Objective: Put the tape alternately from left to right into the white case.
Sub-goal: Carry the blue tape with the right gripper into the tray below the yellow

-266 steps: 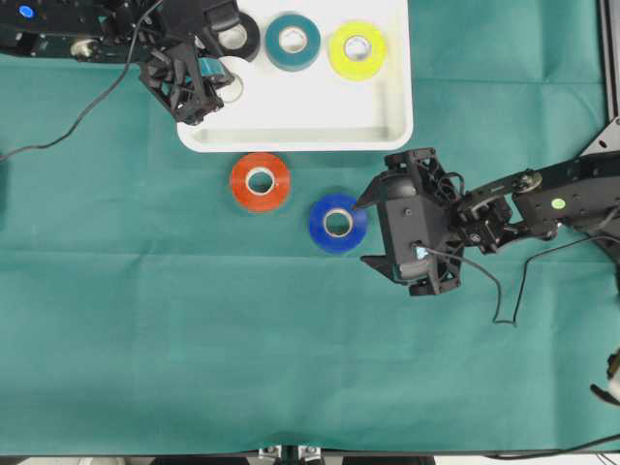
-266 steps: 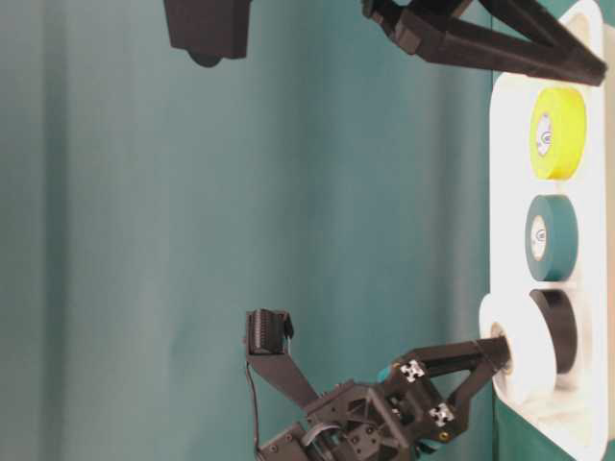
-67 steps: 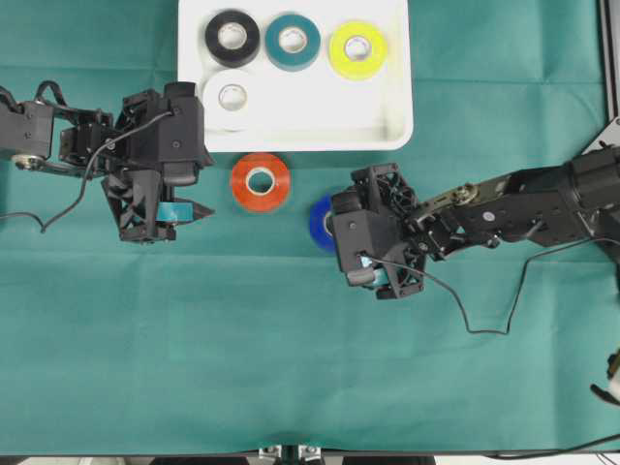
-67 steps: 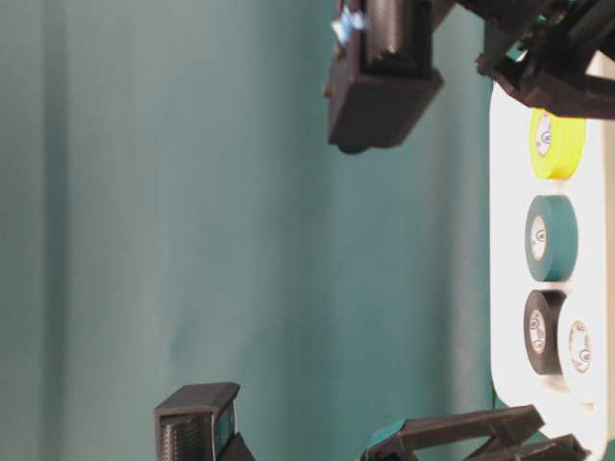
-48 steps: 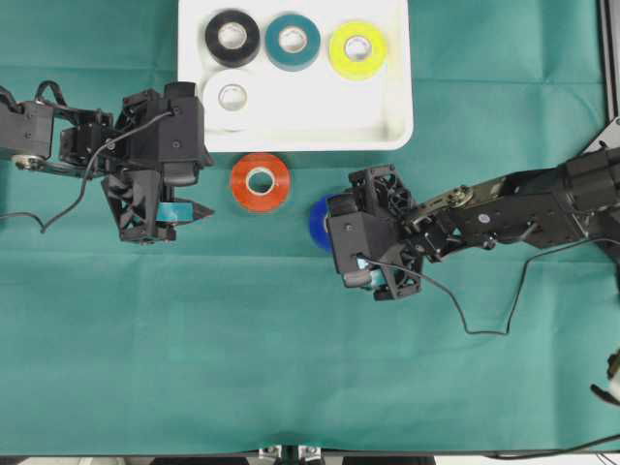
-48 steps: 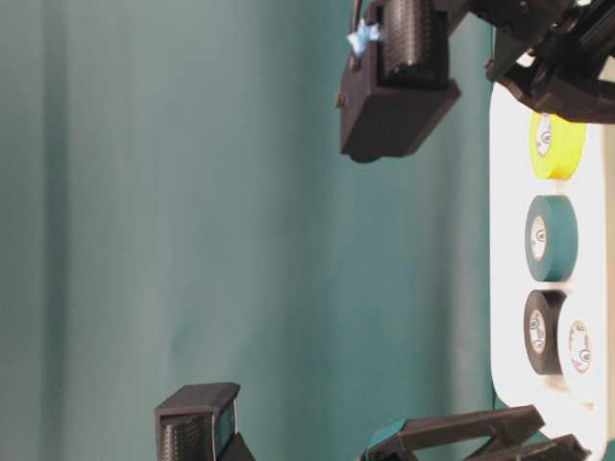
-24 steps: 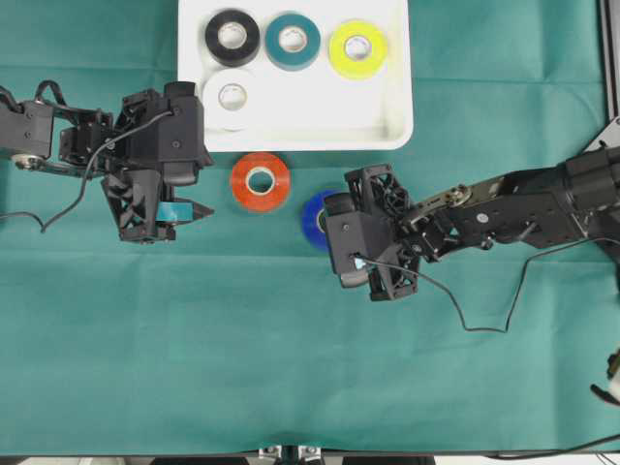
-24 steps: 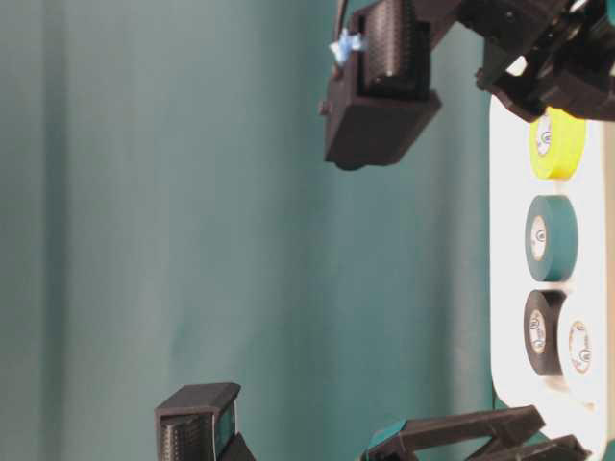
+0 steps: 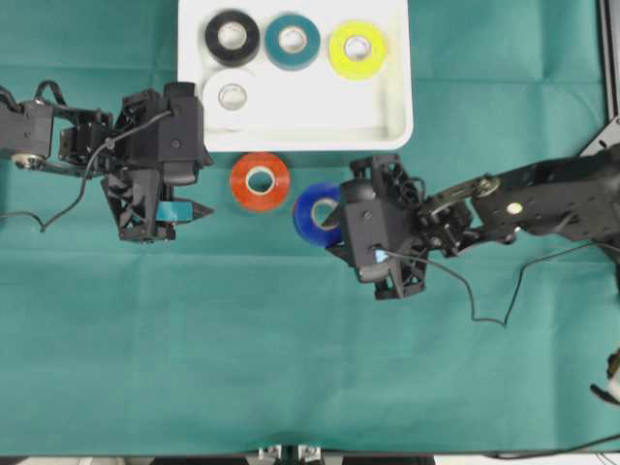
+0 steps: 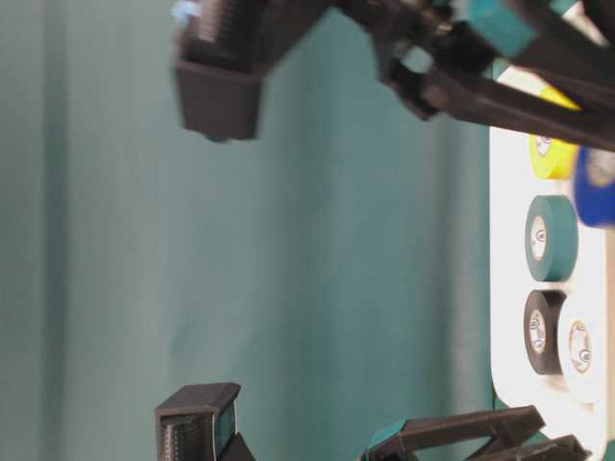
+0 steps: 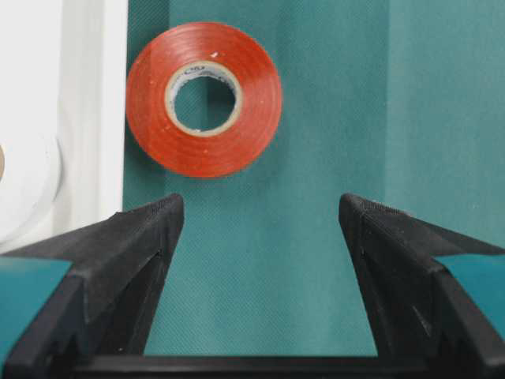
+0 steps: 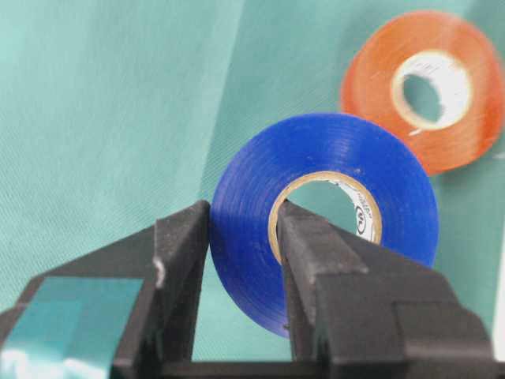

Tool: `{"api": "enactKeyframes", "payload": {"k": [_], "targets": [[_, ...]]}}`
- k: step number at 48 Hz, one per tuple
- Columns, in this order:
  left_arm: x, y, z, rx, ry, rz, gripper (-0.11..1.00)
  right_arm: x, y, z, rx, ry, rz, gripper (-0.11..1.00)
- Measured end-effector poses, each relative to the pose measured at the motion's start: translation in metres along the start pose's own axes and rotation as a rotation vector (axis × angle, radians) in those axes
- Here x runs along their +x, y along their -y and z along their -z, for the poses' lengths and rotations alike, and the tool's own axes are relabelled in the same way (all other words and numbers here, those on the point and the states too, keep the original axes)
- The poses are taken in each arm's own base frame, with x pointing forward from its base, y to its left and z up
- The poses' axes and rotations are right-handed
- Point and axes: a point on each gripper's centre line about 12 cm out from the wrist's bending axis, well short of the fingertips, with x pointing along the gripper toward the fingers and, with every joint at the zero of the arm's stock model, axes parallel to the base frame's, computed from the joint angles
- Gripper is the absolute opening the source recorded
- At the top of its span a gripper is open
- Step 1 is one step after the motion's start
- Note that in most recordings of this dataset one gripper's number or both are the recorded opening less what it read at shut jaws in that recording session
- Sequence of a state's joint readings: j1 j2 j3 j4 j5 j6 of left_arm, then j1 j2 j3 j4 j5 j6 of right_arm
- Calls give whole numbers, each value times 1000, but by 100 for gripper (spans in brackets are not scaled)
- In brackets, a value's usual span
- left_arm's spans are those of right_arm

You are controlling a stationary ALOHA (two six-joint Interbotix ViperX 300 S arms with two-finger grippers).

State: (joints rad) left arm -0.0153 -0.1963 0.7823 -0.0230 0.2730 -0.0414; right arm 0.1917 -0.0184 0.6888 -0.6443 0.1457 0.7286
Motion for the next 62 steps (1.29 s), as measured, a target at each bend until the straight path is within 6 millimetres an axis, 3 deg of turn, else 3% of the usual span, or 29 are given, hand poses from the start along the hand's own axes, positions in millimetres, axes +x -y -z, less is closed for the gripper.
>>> {"api": "enactKeyframes", "payload": {"k": [23, 41, 54, 62], "targets": [[0, 0, 0, 0, -2, 0, 90, -9, 14, 3, -8, -54, 83, 27], [0, 0, 0, 0, -2, 0, 90, -8, 76, 0, 68, -36, 190, 27], [0, 0, 0, 0, 0, 0, 90, -6, 115, 9, 137, -59, 263, 27], [0, 0, 0, 0, 0, 0, 90, -5, 123, 13, 153, -69, 277, 27]]}}
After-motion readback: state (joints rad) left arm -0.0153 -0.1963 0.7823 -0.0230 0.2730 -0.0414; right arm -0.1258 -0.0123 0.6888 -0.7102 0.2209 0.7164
